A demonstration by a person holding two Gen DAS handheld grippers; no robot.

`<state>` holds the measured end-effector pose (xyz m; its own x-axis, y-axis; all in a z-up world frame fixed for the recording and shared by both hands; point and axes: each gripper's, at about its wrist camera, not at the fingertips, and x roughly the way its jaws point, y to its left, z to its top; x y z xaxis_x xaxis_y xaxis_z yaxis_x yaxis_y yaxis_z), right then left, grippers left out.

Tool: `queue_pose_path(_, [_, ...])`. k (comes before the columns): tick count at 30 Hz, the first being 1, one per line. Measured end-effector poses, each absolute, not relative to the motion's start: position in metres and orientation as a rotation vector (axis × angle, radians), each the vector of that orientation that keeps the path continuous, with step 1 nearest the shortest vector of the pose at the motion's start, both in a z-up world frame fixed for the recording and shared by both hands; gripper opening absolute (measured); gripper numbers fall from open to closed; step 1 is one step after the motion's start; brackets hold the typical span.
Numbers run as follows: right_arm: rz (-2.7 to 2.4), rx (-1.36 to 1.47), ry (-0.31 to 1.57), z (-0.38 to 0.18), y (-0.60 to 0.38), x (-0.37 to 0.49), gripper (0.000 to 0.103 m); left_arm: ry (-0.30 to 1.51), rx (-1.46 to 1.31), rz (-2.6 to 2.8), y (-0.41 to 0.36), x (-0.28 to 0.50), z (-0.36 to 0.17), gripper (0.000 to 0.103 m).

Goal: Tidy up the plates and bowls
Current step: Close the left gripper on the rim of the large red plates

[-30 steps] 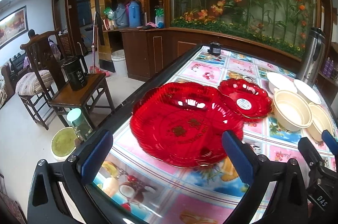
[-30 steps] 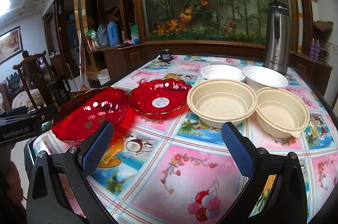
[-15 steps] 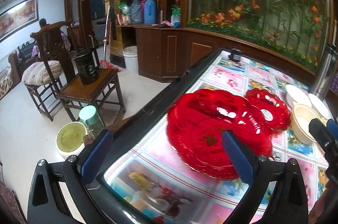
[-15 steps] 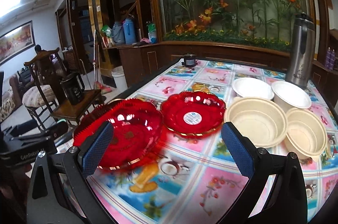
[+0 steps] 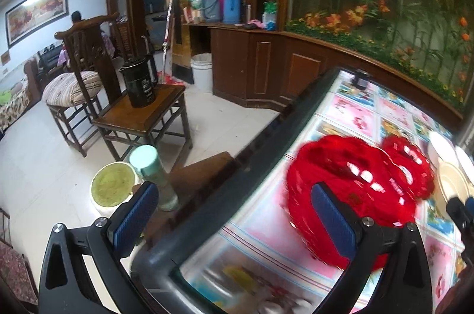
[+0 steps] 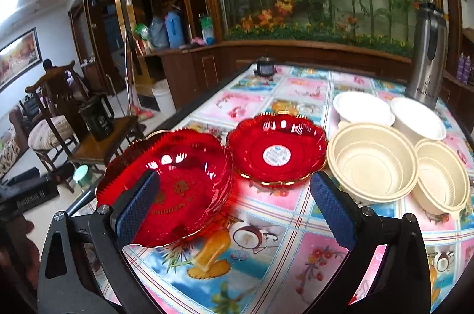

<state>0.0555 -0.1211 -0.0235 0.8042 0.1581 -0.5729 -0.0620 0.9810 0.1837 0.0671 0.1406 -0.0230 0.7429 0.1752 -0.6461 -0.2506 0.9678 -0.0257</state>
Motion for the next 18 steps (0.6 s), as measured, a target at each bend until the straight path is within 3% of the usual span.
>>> queue_pose_path(18, [0.153, 0.301, 0.889, -0.064, -0.114, 0.118, 0.098, 0.989, -0.151, 0.208, 0.131, 0.118, -0.071, 0.102])
